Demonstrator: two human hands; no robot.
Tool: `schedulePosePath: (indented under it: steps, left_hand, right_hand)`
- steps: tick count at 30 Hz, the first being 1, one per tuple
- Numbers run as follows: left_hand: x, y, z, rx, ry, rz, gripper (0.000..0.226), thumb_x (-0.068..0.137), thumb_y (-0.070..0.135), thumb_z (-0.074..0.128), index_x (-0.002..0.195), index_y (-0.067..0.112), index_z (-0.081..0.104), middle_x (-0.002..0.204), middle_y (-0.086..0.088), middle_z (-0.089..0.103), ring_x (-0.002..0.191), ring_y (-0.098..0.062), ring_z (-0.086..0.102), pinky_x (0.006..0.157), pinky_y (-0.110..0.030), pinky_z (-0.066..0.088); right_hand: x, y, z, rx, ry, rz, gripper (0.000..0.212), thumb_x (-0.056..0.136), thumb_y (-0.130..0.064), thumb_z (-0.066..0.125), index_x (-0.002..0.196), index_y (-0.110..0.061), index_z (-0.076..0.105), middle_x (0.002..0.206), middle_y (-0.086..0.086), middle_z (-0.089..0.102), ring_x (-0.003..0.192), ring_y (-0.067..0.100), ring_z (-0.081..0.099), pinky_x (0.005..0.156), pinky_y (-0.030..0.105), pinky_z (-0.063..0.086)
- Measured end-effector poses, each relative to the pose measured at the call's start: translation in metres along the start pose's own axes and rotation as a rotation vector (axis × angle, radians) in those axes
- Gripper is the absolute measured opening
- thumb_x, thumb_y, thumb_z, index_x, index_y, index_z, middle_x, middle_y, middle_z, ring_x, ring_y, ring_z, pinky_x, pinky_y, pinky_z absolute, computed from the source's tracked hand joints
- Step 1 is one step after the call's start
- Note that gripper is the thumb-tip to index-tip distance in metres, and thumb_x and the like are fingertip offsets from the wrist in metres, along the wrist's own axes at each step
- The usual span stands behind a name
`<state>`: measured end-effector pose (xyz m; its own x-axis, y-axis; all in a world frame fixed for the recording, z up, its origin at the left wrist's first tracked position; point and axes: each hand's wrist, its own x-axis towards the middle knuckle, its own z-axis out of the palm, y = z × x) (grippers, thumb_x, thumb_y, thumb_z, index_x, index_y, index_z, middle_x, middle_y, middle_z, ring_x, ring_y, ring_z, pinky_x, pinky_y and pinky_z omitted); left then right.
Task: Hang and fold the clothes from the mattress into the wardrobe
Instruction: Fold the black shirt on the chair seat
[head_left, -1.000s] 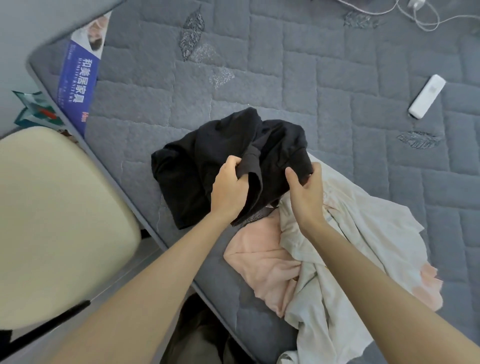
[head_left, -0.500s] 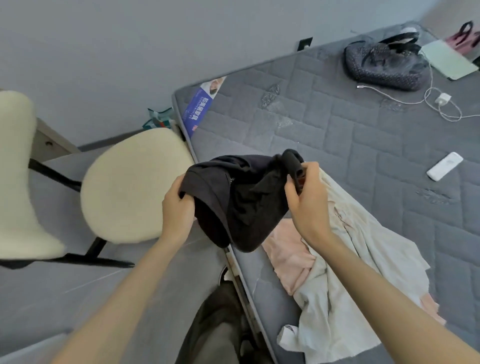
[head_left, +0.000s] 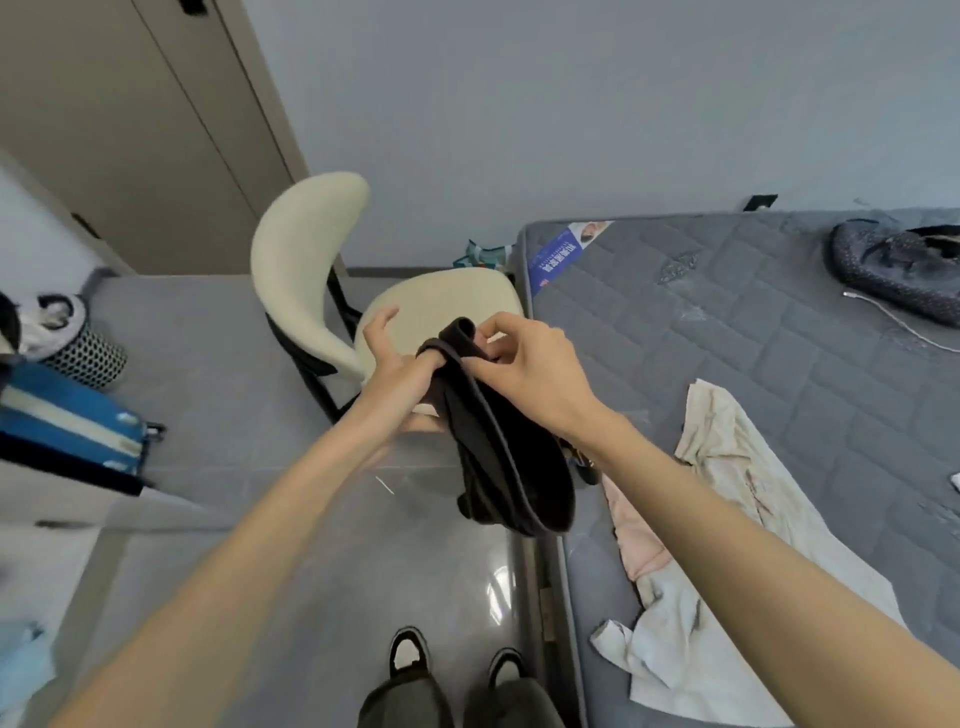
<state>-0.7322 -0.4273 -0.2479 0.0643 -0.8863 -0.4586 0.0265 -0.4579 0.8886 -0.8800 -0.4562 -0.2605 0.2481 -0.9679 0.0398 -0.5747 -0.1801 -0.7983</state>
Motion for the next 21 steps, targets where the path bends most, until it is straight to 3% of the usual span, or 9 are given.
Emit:
schedulePosePath:
  steps: [2, 4, 7, 10, 13, 16, 18, 21]
  left_hand:
    - [-0.016, 0.010, -0.026, 0.112, -0.111, -0.024, 0.048, 0.092, 0.013, 0.046, 0.126, 0.046, 0.037, 0.083, -0.002, 0.067, 0.070, -0.013, 0.068, 0.056, -0.032, 0.056]
    - [-0.027, 0.018, -0.049, 0.215, -0.178, -0.044, 0.036, 0.092, 0.011, 0.044, 0.120, 0.031, 0.054, 0.090, -0.004, 0.065, 0.074, -0.014, 0.070, 0.060, -0.033, 0.057]
    - [-0.039, 0.023, -0.078, 0.286, -0.117, -0.034, 0.027, 0.090, 0.010, 0.046, 0.112, 0.019, 0.057, 0.089, -0.003, 0.065, 0.073, -0.013, 0.071, 0.061, -0.032, 0.058]
    - [-0.047, 0.024, -0.101, 0.277, -0.030, 0.002, 0.024, 0.091, 0.006, 0.044, 0.108, 0.014, 0.058, 0.093, -0.008, 0.065, 0.073, -0.017, 0.071, 0.061, -0.032, 0.059]
    - [-0.050, 0.028, -0.126, 0.176, 0.055, 0.003, 0.023, 0.091, 0.004, 0.041, 0.101, 0.013, 0.060, 0.090, -0.011, 0.063, 0.066, -0.017, 0.068, 0.058, -0.030, 0.058]
    - [-0.052, 0.030, -0.146, 0.176, 0.106, 0.023, 0.022, 0.091, 0.006, 0.041, 0.098, 0.013, 0.060, 0.088, -0.010, 0.062, 0.067, -0.019, 0.066, 0.056, -0.029, 0.058]
    - [-0.051, 0.025, -0.159, 0.259, 0.159, 0.043, 0.017, 0.091, 0.009, 0.042, 0.096, 0.014, 0.057, 0.088, -0.008, 0.063, 0.068, -0.020, 0.067, 0.058, -0.032, 0.060]
    - [-0.044, 0.020, -0.179, 0.402, 0.134, -0.022, 0.016, 0.091, 0.014, 0.039, 0.103, 0.016, 0.050, 0.089, -0.010, 0.064, 0.062, -0.023, 0.069, 0.059, -0.033, 0.060]
  right_hand:
    - [-0.001, -0.017, 0.009, 0.030, -0.088, -0.023, 0.015, 0.079, -0.030, 0.075, 0.083, -0.021, 0.064, 0.077, -0.003, 0.073, 0.072, 0.009, 0.067, 0.082, 0.032, 0.051]
    - [0.001, -0.033, 0.018, 0.046, -0.162, -0.052, 0.013, 0.078, -0.030, 0.076, 0.081, -0.021, 0.066, 0.076, -0.004, 0.073, 0.071, 0.007, 0.067, 0.082, 0.031, 0.051]
    - [0.000, -0.054, 0.035, 0.079, -0.194, -0.099, 0.012, 0.077, -0.030, 0.076, 0.079, -0.023, 0.066, 0.076, -0.004, 0.071, 0.068, 0.007, 0.064, 0.076, 0.031, 0.052]
    - [-0.006, -0.065, 0.054, 0.122, -0.237, -0.084, 0.020, 0.080, -0.031, 0.072, 0.095, -0.022, 0.062, 0.092, -0.005, 0.068, 0.083, 0.013, 0.065, 0.076, 0.029, 0.052]
    - [-0.013, -0.058, 0.069, -0.098, -0.445, 0.119, 0.037, 0.083, -0.020, 0.069, 0.114, -0.018, 0.050, 0.106, 0.001, 0.060, 0.099, 0.022, 0.060, 0.078, 0.029, 0.045]
    - [-0.017, -0.065, 0.066, 0.035, -0.677, 0.514, 0.029, 0.089, -0.005, 0.057, 0.116, -0.015, 0.057, 0.104, 0.009, 0.064, 0.098, 0.028, 0.063, 0.072, 0.034, 0.057]
    - [-0.012, -0.077, 0.063, 0.013, -0.643, 0.517, 0.033, 0.089, 0.006, 0.044, 0.110, -0.011, 0.063, 0.098, 0.013, 0.065, 0.088, 0.028, 0.065, 0.067, 0.032, 0.059]
    - [0.001, -0.096, 0.067, -0.345, -0.343, 0.264, 0.037, 0.086, 0.003, 0.041, 0.118, -0.005, 0.059, 0.111, 0.019, 0.064, 0.102, 0.035, 0.059, 0.080, 0.038, 0.049]
